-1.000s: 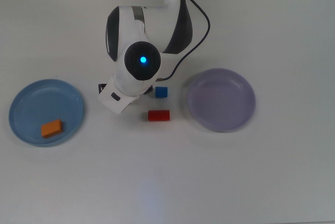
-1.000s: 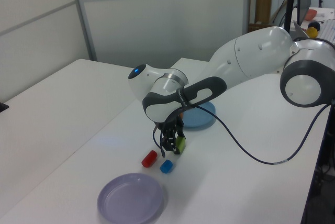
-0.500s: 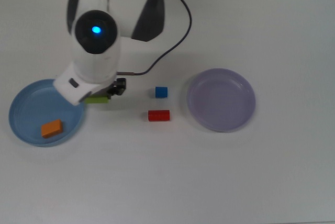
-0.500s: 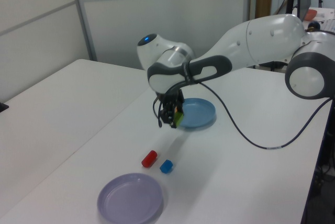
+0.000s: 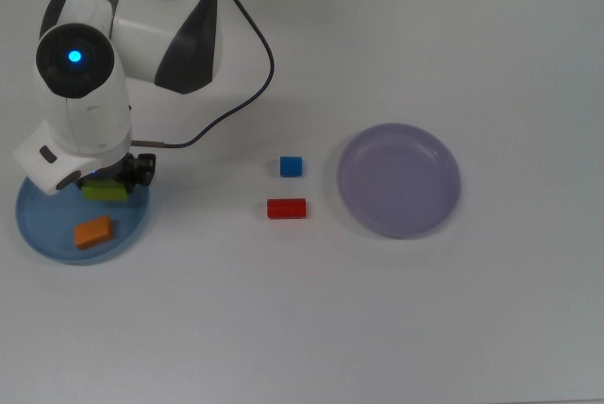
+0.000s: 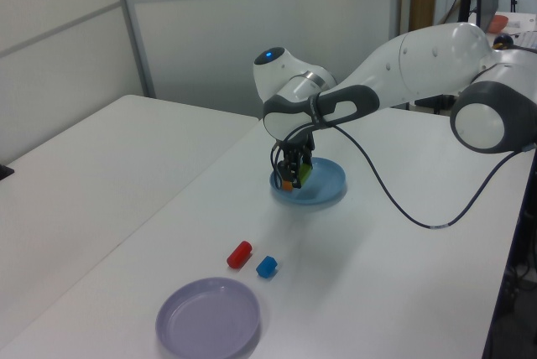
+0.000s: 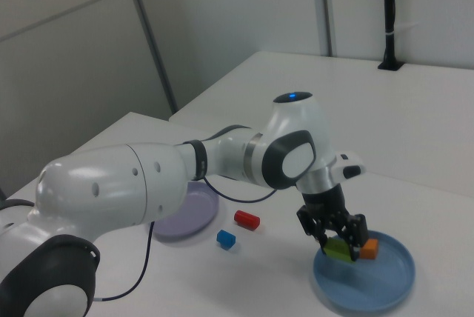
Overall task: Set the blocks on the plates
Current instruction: 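Carry the green block onto the light blue plate and release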
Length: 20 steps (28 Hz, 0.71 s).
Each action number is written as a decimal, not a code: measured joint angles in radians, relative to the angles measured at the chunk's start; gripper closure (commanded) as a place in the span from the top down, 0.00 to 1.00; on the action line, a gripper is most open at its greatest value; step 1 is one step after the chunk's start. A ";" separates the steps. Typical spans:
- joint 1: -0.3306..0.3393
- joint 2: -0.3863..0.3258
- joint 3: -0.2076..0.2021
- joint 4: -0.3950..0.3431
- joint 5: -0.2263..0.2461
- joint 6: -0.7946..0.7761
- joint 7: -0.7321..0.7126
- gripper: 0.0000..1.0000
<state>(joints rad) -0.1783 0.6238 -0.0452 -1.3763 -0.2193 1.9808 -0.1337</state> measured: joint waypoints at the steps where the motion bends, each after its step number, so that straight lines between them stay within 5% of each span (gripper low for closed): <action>1: 0.000 0.005 -0.004 -0.001 0.000 0.005 0.000 0.66; 2: 0.000 0.009 -0.008 -0.002 0.000 0.009 0.000 0.97; 3: 0.000 0.012 -0.009 -0.002 0.000 0.011 0.000 1.00; 20: 0.020 0.006 -0.001 0.010 0.011 0.016 0.000 1.00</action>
<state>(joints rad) -0.1587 0.6296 -0.0466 -1.3666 -0.2085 1.9964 -0.1338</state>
